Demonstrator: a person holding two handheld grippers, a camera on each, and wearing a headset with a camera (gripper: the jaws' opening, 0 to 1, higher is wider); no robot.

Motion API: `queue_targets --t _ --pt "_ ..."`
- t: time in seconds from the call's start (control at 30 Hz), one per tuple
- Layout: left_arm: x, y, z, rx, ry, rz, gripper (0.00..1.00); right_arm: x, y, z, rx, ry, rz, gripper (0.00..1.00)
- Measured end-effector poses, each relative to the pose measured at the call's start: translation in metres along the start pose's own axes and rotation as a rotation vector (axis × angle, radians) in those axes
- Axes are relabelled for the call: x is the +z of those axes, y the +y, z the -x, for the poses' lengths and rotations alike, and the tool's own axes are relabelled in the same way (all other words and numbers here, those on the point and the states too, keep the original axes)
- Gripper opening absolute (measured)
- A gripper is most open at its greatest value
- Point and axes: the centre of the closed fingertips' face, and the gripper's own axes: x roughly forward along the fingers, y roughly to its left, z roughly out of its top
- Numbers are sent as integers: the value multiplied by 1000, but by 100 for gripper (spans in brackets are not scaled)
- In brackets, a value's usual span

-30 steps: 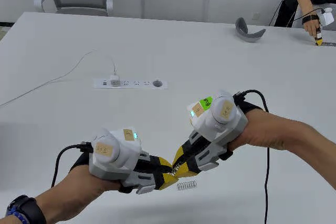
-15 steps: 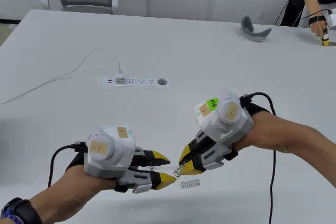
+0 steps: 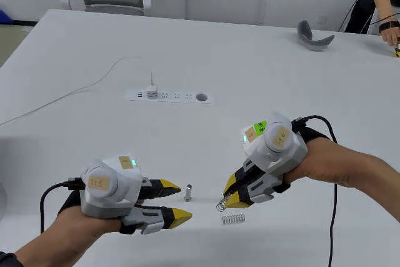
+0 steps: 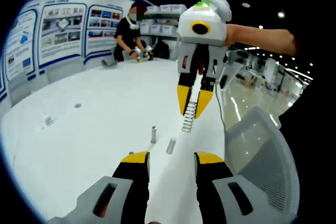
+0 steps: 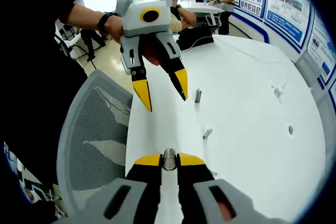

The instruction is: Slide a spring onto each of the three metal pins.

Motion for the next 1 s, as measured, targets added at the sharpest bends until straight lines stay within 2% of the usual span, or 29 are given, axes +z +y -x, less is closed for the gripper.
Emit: queue_targets --t 0.37,0.7,1.0 --pt "-28 18 26 107 15 70 47 -3 -17 -12 -20 37 -2 12" --pt "-44 32 47 195 11 126 56 -3 -33 -23 -25 71 9 12" --pt "-57 40 62 246 8 171 60 1 -49 -32 -36 88 13 12"
